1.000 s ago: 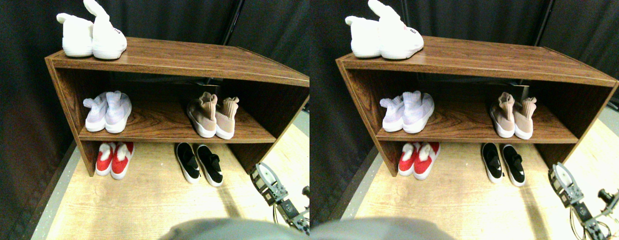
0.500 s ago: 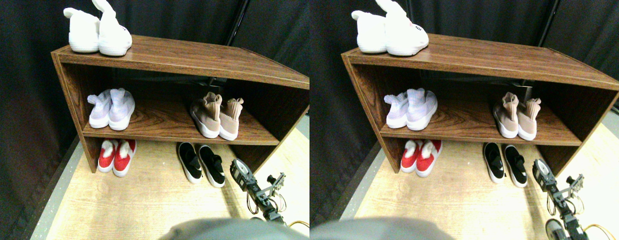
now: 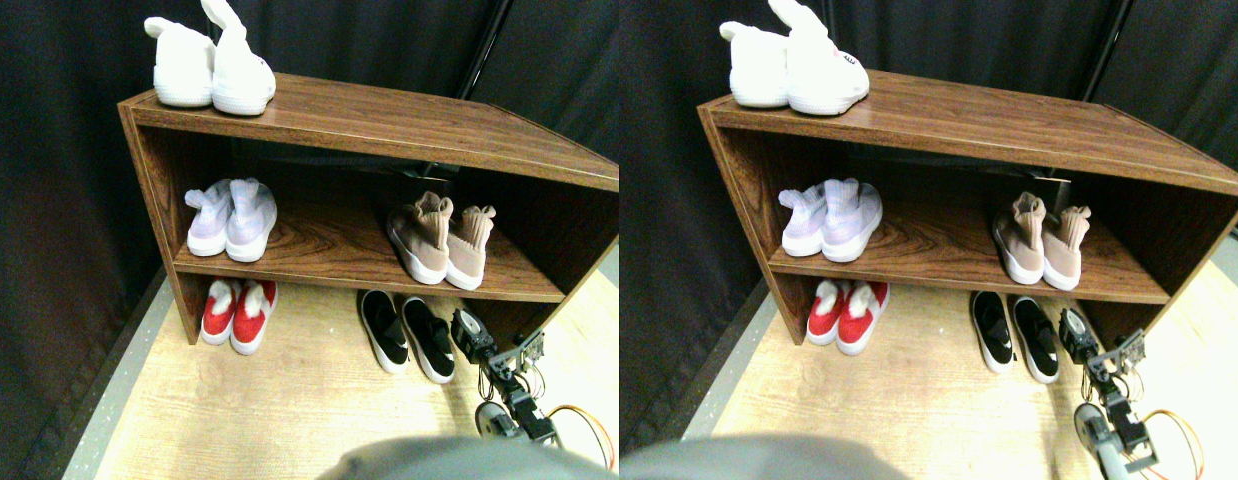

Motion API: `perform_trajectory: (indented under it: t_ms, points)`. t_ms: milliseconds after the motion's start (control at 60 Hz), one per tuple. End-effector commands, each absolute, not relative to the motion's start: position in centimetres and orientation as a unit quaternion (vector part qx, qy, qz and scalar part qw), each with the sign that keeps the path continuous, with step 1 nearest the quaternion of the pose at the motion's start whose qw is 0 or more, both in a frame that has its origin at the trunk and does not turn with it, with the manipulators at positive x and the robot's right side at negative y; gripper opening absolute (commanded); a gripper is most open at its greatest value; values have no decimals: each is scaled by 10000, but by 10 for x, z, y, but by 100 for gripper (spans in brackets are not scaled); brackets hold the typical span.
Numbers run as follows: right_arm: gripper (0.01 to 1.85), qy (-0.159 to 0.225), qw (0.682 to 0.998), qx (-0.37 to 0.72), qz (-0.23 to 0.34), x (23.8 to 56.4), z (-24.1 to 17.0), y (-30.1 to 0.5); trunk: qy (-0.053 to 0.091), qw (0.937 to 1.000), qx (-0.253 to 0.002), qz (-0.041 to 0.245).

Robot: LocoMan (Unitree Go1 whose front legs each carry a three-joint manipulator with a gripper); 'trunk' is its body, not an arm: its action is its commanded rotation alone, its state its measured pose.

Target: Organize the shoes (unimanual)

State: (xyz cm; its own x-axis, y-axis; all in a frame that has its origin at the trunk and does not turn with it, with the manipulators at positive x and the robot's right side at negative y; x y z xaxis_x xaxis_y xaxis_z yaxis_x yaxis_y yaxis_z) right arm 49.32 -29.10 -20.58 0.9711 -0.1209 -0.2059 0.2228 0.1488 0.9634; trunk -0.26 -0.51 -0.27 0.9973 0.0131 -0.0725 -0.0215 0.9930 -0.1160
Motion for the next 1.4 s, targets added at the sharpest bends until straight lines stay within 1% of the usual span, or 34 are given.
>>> perform_trajectory:
  t_ms: [17,117,183,283,317,367,517,600,717,967,1033,1117,1183,1200,1283,1333,1400]
  points:
    - [6,351,7540,6468,-1096,497,-210,-289,458,9963,-698,188]
    - [6,408,7580,6418,-1089,497,-216,-286,465,9962,-703,203]
    - [6,468,7556,6454,-1018,496,-219,-285,466,9962,-709,211]
    - [6,506,7507,6493,-1114,495,-222,-284,482,9961,-713,212]
    - [6,573,7437,6566,-1124,494,-223,-283,481,9961,-713,213]
    - [6,608,7453,6541,-1135,493,-225,-281,484,9961,-713,213]
    - [6,594,7416,6579,-1169,490,-225,-273,492,9960,-713,202]
    - [6,635,7403,6617,-1008,491,-226,-269,497,9959,-721,204]
    - [6,627,7264,6754,-1105,493,-226,-262,495,9957,-745,224]
    - [6,628,7248,6773,-1095,496,-227,-259,465,9957,-766,253]
    - [6,576,7367,6652,-1073,498,-226,-260,465,9957,-766,253]
    - [6,593,7381,6640,-1041,500,-225,-262,465,9958,-759,234]
    - [6,603,7457,6554,-1033,500,-223,-264,460,9959,-749,225]
    - [6,605,7523,6481,-1012,500,-223,-266,458,9959,-742,218]
    - [6,586,7578,6415,-1035,499,-221,-270,454,9961,-732,190]
    - [6,503,7622,6354,-1131,499,-220,-273,453,9962,-724,172]
    - [6,397,7605,6373,-1177,498,-217,-276,428,9966,-696,141]
